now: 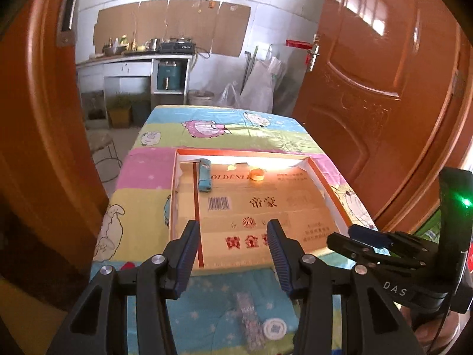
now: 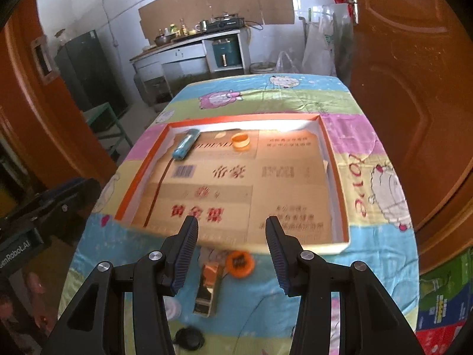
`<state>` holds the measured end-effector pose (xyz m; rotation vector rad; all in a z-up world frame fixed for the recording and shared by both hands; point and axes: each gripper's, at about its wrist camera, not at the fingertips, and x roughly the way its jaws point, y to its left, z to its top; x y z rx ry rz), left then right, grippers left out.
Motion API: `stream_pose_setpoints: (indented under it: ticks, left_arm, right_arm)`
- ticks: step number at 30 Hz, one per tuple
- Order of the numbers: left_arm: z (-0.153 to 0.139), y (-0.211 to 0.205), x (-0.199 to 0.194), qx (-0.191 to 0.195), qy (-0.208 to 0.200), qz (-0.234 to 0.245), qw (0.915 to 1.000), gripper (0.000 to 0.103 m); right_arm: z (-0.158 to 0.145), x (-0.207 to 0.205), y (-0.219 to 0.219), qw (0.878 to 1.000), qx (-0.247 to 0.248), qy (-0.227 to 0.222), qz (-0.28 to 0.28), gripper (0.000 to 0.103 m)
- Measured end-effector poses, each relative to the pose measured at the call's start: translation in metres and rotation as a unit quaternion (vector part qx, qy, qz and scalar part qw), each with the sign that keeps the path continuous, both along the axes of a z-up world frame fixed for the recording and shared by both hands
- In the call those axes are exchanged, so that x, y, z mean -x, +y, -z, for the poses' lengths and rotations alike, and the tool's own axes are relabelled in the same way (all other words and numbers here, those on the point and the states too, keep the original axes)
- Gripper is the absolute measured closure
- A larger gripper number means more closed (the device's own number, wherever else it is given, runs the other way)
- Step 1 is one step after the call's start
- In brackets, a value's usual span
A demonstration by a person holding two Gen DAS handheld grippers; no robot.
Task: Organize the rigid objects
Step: 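Move both open tools back toward the caps on the quilt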
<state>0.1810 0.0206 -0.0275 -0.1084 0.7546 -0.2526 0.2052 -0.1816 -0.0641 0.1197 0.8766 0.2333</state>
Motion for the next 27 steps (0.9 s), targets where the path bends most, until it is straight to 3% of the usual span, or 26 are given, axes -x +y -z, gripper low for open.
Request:
stream_pose_setpoints:
  ticks: [8, 13, 27]
  left_arm:
    - [0.009, 0.008, 0.045, 0.01, -0.007, 0.005, 0.9999, 0.056]
    - [0.016, 0.012, 0.083, -0.011, -0.038, 0.017, 0.9991, 0.056]
    - [0.064, 0.005, 0.15, -0.01, -0.016, 0.076, 0.9969, 0.056]
  right_arm:
    - [0.006, 0.04, 0.006, 1.0, -0.002, -0.006, -0.003, 0.054]
    - [0.014, 0.068, 0.009, 1.0, 0.002, -0.017, -0.004, 0.054]
    - [0.032, 0.133, 0.009, 1.0, -0.001, -0.02, -0.002, 0.054]
